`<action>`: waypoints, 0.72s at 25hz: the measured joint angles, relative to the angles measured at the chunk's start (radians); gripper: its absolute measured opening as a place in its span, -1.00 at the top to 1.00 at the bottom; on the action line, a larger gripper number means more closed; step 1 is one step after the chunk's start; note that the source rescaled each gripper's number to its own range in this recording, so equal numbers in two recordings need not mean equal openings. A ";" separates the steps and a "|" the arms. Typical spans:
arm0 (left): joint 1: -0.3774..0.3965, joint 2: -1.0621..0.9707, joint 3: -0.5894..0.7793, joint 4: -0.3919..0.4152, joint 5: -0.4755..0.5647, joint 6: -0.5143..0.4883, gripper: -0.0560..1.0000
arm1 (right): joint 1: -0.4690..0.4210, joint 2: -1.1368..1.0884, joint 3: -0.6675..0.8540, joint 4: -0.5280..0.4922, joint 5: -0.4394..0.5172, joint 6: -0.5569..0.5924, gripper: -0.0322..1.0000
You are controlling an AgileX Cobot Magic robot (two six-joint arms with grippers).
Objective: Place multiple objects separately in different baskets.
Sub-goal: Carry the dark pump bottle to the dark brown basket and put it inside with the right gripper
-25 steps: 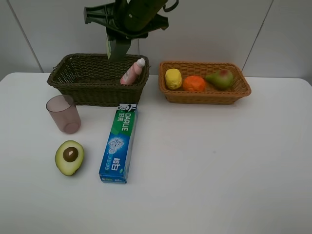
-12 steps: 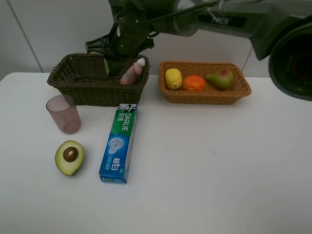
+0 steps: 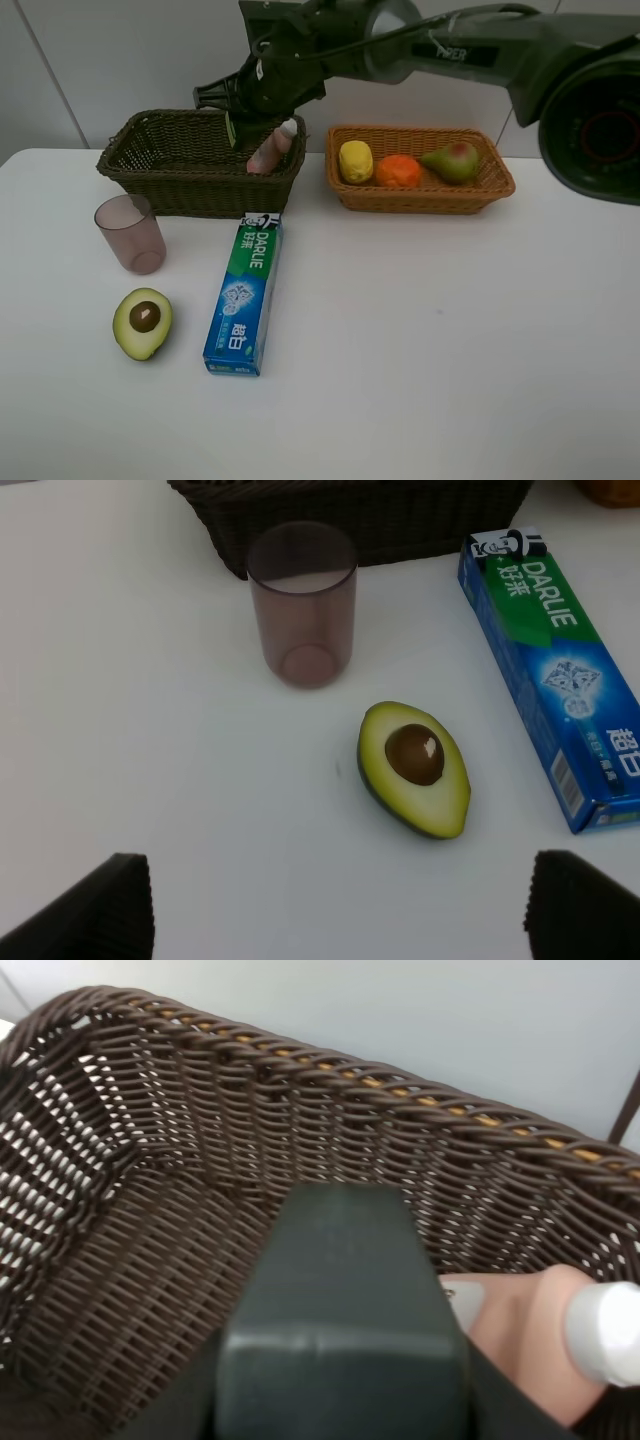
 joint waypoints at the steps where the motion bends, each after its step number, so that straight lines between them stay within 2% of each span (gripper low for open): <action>1: 0.000 0.000 0.000 0.000 0.000 0.000 -0.96 | -0.002 0.000 0.000 0.000 0.000 0.000 0.75; 18: 0.000 0.000 0.000 0.000 0.000 0.000 -0.96 | -0.034 0.017 0.000 -0.005 -0.037 -0.003 0.75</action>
